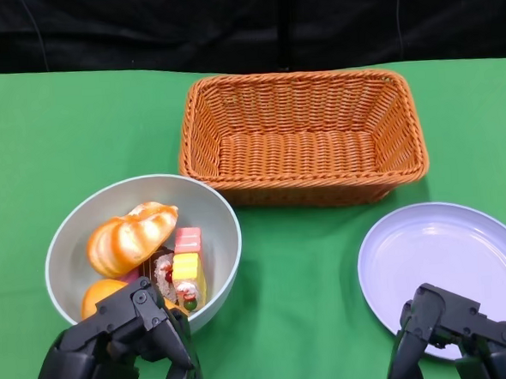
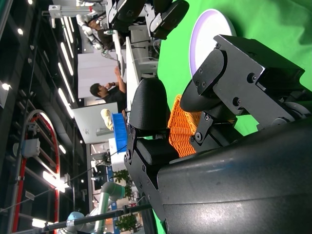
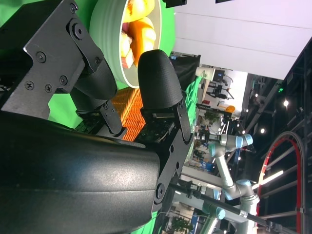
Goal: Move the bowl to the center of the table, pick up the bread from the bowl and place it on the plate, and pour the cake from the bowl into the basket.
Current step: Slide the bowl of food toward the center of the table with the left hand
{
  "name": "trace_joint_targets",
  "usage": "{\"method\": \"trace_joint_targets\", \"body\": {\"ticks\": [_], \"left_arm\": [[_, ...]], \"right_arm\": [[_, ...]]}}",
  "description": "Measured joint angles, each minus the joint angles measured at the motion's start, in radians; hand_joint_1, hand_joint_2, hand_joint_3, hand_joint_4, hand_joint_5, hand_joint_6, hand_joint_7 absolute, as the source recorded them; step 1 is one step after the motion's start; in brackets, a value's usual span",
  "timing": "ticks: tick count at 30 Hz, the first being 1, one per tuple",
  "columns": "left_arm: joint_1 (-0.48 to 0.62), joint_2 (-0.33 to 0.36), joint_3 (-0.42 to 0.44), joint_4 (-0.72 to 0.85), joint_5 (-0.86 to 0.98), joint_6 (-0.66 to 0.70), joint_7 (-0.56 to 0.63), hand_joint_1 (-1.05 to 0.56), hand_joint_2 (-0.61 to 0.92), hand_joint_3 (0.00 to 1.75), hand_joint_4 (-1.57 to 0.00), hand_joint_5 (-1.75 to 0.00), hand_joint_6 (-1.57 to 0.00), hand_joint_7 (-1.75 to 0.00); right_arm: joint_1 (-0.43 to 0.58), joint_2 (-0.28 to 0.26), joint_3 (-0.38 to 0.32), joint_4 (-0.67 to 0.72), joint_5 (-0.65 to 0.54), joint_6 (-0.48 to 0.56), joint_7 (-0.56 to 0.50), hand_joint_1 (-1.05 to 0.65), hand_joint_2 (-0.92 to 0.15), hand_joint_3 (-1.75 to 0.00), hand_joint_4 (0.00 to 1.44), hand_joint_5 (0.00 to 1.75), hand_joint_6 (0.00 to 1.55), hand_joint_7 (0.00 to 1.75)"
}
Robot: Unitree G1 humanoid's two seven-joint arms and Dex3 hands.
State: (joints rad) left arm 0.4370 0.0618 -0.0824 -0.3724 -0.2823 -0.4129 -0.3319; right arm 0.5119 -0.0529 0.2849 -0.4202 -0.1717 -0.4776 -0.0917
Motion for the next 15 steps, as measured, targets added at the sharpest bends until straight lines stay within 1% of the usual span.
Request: {"method": "trace_joint_targets", "body": {"ticks": [7,15], "left_arm": [[-0.001,0.000,0.002,0.000,0.007,-0.001,0.000,0.04,0.42,1.38,-0.87,-1.75,-0.71,-1.68],[-0.001,0.000,0.005,0.000,0.010,-0.001,0.000,0.03,0.41,1.40,-0.87,-1.75,-0.71,-1.67]], "right_arm": [[0.001,0.000,0.000,0.000,0.000,0.000,0.000,0.20,-0.25,-1.75,0.97,1.75,0.81,1.67],[0.001,0.000,0.000,0.000,0.000,0.000,0.000,0.23,-0.25,-1.75,0.97,1.75,0.81,1.67]]}}
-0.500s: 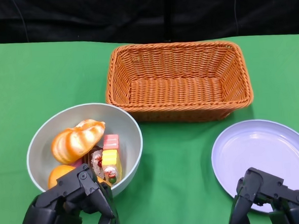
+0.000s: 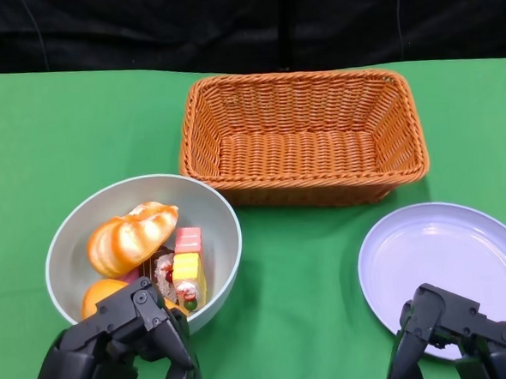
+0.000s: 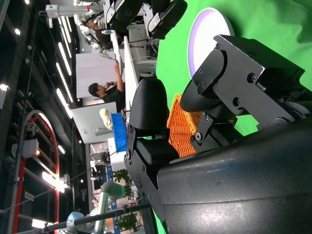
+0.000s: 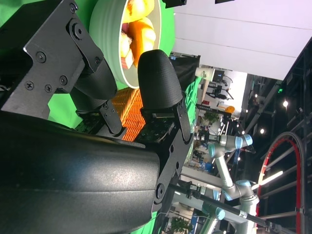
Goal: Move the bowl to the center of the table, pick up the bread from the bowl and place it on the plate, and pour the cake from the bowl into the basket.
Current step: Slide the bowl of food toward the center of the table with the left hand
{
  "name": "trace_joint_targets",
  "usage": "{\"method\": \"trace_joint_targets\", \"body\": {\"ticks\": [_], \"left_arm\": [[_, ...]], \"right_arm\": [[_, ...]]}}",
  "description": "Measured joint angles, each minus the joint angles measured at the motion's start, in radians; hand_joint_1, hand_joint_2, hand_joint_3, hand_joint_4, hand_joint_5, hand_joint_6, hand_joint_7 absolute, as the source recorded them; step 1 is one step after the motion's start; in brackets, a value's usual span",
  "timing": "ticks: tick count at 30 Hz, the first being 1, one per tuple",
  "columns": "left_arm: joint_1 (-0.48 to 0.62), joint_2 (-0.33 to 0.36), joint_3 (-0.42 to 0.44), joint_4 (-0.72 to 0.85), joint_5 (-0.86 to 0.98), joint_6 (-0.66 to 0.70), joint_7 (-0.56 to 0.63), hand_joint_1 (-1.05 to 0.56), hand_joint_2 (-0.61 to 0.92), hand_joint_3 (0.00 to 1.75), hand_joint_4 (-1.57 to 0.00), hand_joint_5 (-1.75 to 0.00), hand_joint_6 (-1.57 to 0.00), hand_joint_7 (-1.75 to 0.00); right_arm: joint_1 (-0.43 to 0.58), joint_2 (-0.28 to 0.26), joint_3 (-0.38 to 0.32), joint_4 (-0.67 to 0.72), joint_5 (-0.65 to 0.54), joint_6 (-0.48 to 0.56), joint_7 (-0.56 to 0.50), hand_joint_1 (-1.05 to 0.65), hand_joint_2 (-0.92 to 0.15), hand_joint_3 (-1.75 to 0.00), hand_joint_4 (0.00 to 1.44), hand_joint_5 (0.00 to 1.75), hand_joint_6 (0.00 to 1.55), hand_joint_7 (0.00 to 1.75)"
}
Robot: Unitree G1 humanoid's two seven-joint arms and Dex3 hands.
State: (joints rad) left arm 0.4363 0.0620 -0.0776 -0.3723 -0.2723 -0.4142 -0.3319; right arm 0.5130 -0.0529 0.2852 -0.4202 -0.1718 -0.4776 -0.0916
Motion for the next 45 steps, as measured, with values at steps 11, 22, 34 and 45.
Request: {"method": "trace_joint_targets", "body": {"ticks": [11,22,34,45], "left_arm": [[0.000,0.000,0.002,0.000,0.000,0.000,0.000,0.03,0.41,1.39,-0.88,-1.75,-0.71,-1.67],[-0.022,0.000,0.013,0.003,-0.015,-0.014,-0.005,0.00,0.53,1.13,-0.70,-1.36,-0.67,-1.25],[-0.110,0.045,0.145,0.041,0.130,-0.066,0.022,-0.34,0.63,0.72,-0.46,-1.04,-0.41,-0.76],[-0.218,0.152,0.274,0.115,0.197,-0.077,0.042,-0.49,0.91,0.22,-0.11,-0.94,-0.32,-0.50]], "right_arm": [[0.005,0.000,0.002,0.000,0.000,0.000,0.000,0.20,-0.25,-1.75,0.98,1.75,0.82,1.67],[0.004,0.000,0.001,0.000,0.000,0.000,0.000,0.21,-0.26,-1.75,0.98,1.75,0.82,1.67],[0.004,0.000,0.002,0.000,0.000,0.000,0.000,0.23,-0.25,-1.75,0.98,1.75,0.82,1.67],[0.006,0.002,0.002,0.000,0.000,0.000,-0.001,0.21,-0.25,-1.75,0.98,1.75,0.82,1.67]]}}
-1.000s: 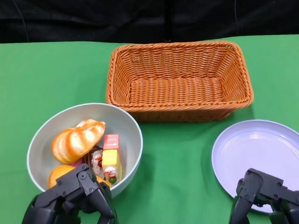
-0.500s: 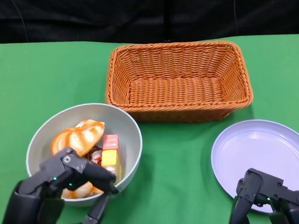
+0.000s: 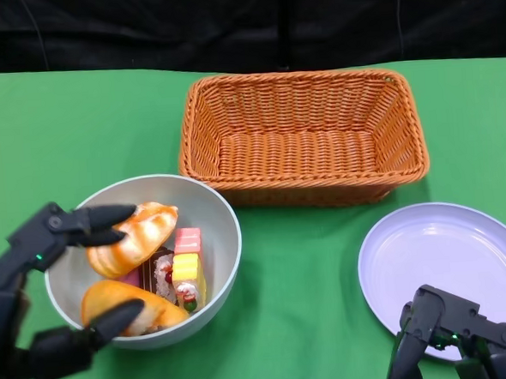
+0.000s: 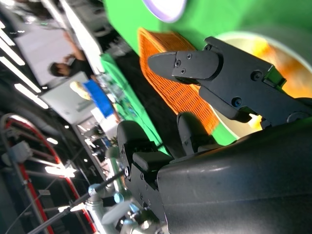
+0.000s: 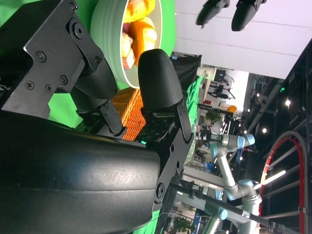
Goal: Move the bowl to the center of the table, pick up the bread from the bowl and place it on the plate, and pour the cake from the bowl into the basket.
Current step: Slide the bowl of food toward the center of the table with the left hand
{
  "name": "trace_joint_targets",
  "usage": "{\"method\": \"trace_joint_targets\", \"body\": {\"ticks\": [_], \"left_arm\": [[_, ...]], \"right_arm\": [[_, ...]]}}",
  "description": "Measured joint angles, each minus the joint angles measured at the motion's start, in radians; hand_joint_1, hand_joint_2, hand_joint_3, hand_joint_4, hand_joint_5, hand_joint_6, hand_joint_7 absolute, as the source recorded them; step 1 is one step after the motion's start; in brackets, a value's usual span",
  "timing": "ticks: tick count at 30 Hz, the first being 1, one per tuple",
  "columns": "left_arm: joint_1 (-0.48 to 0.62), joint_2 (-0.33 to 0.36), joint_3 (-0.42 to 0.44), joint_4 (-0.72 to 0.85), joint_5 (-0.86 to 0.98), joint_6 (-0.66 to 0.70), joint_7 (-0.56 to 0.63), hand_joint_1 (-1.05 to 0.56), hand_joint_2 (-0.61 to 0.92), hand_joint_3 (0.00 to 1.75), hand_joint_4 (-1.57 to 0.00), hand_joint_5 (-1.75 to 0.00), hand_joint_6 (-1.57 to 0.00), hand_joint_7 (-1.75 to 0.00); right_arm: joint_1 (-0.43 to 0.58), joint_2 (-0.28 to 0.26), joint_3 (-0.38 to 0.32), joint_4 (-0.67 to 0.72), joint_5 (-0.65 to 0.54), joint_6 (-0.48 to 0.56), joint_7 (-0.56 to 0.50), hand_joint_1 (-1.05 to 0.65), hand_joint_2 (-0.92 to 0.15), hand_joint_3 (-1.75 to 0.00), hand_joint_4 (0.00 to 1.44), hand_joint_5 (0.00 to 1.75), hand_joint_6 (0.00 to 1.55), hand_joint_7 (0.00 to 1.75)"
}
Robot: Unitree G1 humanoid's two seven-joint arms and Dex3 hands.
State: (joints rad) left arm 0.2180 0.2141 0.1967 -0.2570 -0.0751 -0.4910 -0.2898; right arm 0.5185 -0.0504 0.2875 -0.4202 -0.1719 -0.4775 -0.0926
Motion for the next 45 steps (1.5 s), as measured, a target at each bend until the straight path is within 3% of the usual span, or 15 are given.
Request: {"method": "trace_joint_targets", "body": {"ticks": [3,8,13,21,25,36,41,45], "left_arm": [[-0.024,0.037,0.033,0.016,0.032,0.012,0.006,-0.56,0.92,0.23,-0.02,-0.87,-0.27,-0.39],[-0.042,0.069,0.071,0.044,0.111,0.043,0.044,-0.64,0.92,0.33,0.00,-0.69,-0.23,-0.25],[-0.046,0.074,0.080,0.044,0.175,0.107,0.093,-0.67,0.92,0.45,0.00,-0.43,-0.14,-0.18],[-0.082,0.093,0.081,0.089,0.237,0.185,0.134,-0.63,0.92,0.50,0.00,-0.26,-0.07,-0.15],[-0.107,0.110,0.069,0.101,0.243,0.363,0.124,-0.60,0.92,0.53,0.00,-0.11,-0.03,-0.13],[-0.255,0.158,0.006,0.121,0.133,0.992,-0.034,-0.57,0.92,0.64,0.00,0.00,0.00,0.00],[-0.344,0.138,0.066,0.196,-0.063,1.186,-0.095,-0.64,0.92,0.58,0.00,0.00,0.00,0.00],[-0.390,0.120,0.107,0.232,-0.199,1.316,-0.120,-0.63,0.92,0.64,0.00,0.00,0.00,0.00]], "right_arm": [[0.000,-0.001,0.000,0.000,0.000,0.000,0.000,0.21,-0.25,-1.75,0.98,1.75,0.82,1.67],[0.000,-0.002,0.000,0.000,0.000,0.000,0.000,0.20,-0.24,-1.75,0.98,1.75,0.82,1.67],[0.004,-0.002,0.000,0.000,0.000,0.000,0.000,0.21,-0.25,-1.75,0.98,1.75,0.82,1.67],[0.005,-0.002,0.000,0.000,0.000,0.000,0.000,0.22,-0.25,-1.75,0.98,1.75,0.82,1.67],[0.007,-0.002,0.000,0.000,0.000,0.000,-0.001,0.21,-0.25,-1.75,0.98,1.75,0.82,1.66],[0.015,-0.002,0.000,-0.001,0.000,0.002,-0.002,0.20,-0.25,-1.75,0.97,1.75,0.82,1.66],[0.017,-0.002,0.000,-0.002,0.000,0.004,-0.002,0.20,-0.25,-1.75,0.97,1.75,0.81,1.66],[0.018,-0.002,0.000,-0.002,0.000,0.004,-0.002,0.20,-0.26,-1.75,0.97,1.75,0.81,1.66]]}}
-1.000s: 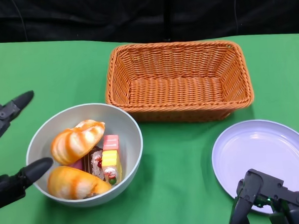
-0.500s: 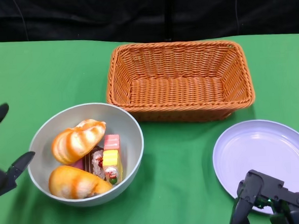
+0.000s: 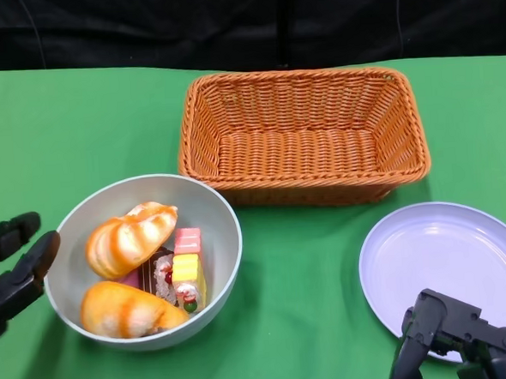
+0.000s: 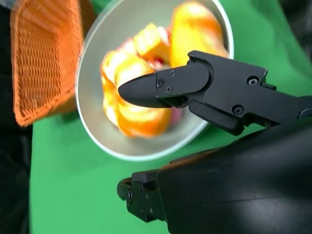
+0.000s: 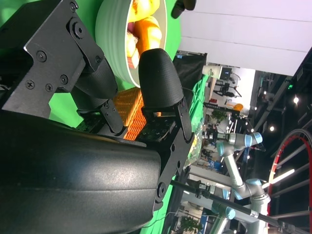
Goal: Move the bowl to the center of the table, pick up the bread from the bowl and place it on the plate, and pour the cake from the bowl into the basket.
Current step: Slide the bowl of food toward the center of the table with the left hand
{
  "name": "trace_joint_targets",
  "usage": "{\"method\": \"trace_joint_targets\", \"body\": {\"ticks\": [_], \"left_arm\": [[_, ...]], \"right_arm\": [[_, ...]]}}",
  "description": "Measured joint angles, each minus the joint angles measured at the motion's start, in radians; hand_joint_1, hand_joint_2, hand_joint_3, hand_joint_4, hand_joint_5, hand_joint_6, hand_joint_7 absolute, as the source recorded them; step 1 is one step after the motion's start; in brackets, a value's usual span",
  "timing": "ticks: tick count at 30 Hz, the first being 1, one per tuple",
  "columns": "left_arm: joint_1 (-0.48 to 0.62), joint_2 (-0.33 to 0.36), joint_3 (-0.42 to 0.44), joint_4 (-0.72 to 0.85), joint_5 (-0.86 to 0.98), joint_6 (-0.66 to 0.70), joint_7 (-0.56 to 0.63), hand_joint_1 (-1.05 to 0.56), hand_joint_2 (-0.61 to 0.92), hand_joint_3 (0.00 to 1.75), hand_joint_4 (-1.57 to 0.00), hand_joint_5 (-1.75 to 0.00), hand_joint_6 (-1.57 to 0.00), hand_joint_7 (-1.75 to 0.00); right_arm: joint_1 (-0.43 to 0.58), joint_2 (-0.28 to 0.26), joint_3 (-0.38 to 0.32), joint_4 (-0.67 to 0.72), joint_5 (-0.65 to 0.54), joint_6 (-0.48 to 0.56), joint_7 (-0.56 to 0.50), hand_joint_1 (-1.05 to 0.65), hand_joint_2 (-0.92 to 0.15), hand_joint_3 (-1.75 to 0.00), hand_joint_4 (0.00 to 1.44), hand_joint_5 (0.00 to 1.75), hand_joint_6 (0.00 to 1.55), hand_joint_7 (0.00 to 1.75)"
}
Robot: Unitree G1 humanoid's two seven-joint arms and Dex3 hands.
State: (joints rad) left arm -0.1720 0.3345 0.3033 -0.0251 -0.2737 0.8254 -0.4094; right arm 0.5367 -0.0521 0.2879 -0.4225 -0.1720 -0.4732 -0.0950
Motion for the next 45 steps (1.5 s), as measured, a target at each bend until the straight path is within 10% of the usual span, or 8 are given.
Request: {"method": "trace_joint_targets", "body": {"ticks": [16,25,28,34,45], "left_arm": [[-0.049,0.000,0.000,0.003,-0.166,0.191,0.002,-0.67,0.92,0.68,0.00,0.00,0.00,0.00],[-0.033,0.001,-0.064,-0.071,-0.185,0.219,0.000,-0.65,0.92,0.70,0.00,0.00,0.00,0.00],[-0.028,0.001,-0.085,-0.086,-0.186,0.221,0.001,-0.65,0.92,0.70,0.00,0.00,0.00,0.00],[-0.028,-0.007,-0.118,-0.093,-0.186,0.228,0.002,-0.64,0.92,0.67,0.00,0.00,0.00,0.00],[-0.046,-0.030,-0.221,-0.093,-0.183,0.252,0.016,-0.65,0.92,0.63,0.00,0.00,0.00,0.00]], "right_arm": [[0.016,0.000,0.000,-0.021,0.000,0.023,-0.001,0.19,-0.25,-1.75,0.93,1.75,0.78,1.63],[-0.011,-0.004,-0.010,-0.061,-0.032,0.056,-0.016,-0.06,-0.24,-1.57,0.44,1.66,0.31,1.43],[-0.027,-0.032,-0.028,-0.113,-0.087,0.131,0.002,-0.20,-0.33,-1.31,0.19,1.56,0.04,1.37],[-0.060,-0.079,-0.043,-0.243,-0.281,0.336,0.082,-0.38,-0.57,-0.70,0.04,1.40,0.00,1.12],[-0.246,-0.060,0.063,-0.316,-0.515,0.543,0.242,-0.38,-0.68,-0.33,0.00,1.30,0.00,0.99]]}}
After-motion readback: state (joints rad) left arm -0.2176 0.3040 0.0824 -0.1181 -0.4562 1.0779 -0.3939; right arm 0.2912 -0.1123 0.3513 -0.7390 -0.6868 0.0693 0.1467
